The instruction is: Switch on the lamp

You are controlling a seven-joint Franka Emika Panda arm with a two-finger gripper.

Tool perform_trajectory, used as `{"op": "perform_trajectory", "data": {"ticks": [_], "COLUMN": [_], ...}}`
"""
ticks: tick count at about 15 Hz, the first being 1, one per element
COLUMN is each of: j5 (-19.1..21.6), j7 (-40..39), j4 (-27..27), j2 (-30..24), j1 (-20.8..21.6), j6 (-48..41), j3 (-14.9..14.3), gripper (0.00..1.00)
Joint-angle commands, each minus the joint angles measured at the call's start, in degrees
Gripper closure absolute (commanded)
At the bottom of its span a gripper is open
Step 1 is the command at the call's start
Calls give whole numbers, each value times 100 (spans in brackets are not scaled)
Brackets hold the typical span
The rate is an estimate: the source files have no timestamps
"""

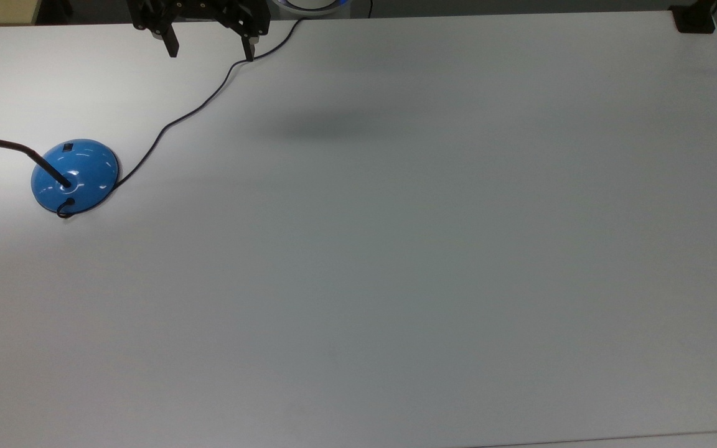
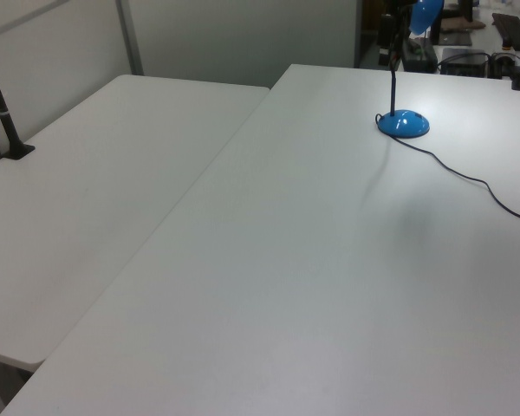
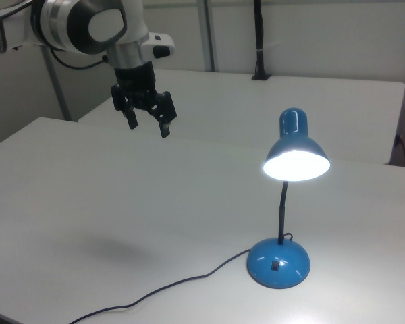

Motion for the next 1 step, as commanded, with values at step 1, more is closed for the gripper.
{"op": "perform_trajectory", "data": {"ticks": [1], "j5": [-176], "j7": [-9], "j4": [9], "j2": [-11], "j1": [66], "j6": [90], "j3": [-27], "gripper": [0]}}
